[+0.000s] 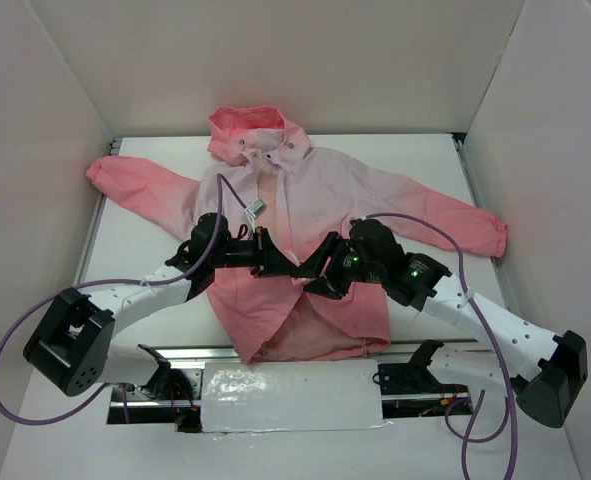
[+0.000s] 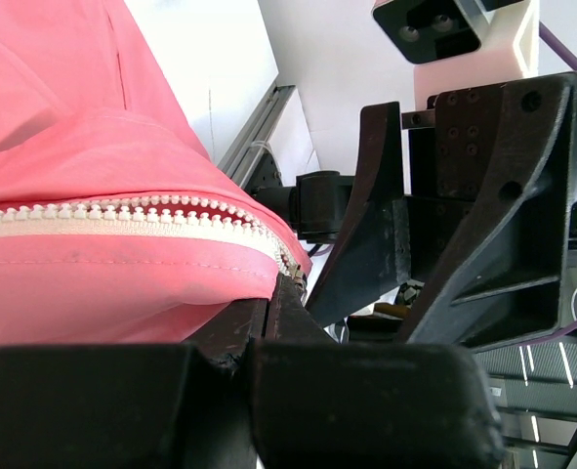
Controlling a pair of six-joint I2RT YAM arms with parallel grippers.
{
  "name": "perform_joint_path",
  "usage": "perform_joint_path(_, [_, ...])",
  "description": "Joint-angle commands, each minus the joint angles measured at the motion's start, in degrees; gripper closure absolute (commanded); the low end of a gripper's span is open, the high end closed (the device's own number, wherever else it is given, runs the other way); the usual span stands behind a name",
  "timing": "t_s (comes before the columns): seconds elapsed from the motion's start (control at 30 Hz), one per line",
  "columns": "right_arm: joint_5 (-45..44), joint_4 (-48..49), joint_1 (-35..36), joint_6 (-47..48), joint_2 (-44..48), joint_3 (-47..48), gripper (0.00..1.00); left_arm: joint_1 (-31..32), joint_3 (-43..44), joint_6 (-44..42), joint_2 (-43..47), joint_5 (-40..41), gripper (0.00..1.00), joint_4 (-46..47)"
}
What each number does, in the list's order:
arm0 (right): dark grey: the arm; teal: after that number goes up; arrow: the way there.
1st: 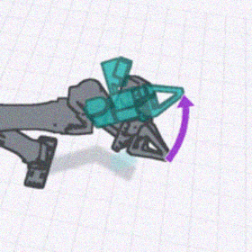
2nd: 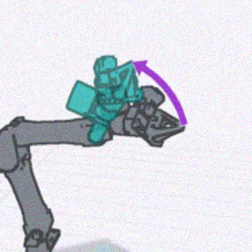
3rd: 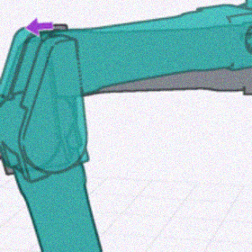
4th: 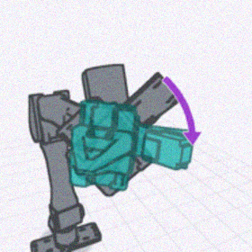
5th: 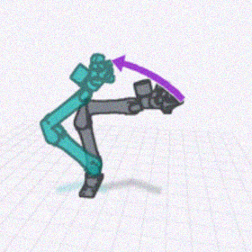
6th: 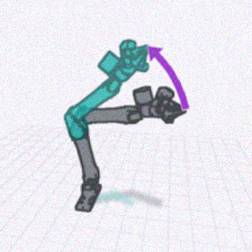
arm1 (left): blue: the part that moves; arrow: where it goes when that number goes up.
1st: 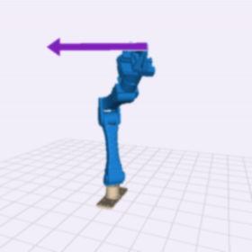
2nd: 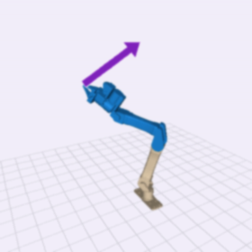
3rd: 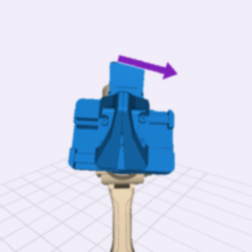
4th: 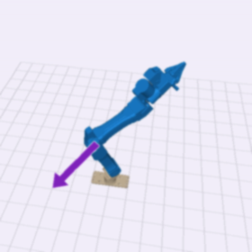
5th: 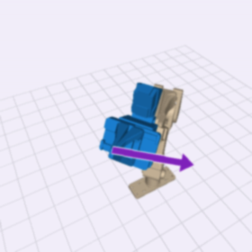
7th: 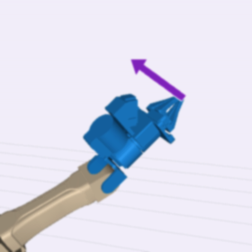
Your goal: Zip up the jacket
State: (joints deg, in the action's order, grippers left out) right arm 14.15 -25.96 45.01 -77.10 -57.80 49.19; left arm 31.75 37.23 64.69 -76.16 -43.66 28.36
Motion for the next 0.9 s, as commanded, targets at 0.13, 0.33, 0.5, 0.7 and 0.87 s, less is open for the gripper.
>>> perform_joint_path(0.13, [-2.37, -1.47, 0.78, -1.21, -0.38, 2.23, 0.40, 0.24, 2.23, -0.17, 0.49, -0.20, 1.00, 3.02])
perform_joint_path(0.33, [-3.17, -1.20, 0.86, -0.95, -0.82, 2.23, 0.40, 0.25, 1.88, 0.44, 0.57, -0.81, 1.00, 3.98])
perform_joint_path(0.5, [-3.43, 0.29, 0.86, -0.95, -1.00, 1.79, 0.40, 0.33, 1.70, 0.00, 0.84, -1.08, 1.00, 3.72])
perform_joint_path(0.7, [-3.87, 1.61, 0.86, -1.12, -0.91, 1.52, 0.42, 0.33, 0.74, 0.44, 1.37, -1.08, 1.00, 4.69])
perform_joint_path(0.87, [-4.31, 2.58, 0.95, -1.56, -0.82, 0.82, 0.43, 0.60, 0.73, 0.18, 1.63, -0.99, 1.00, 4.51])
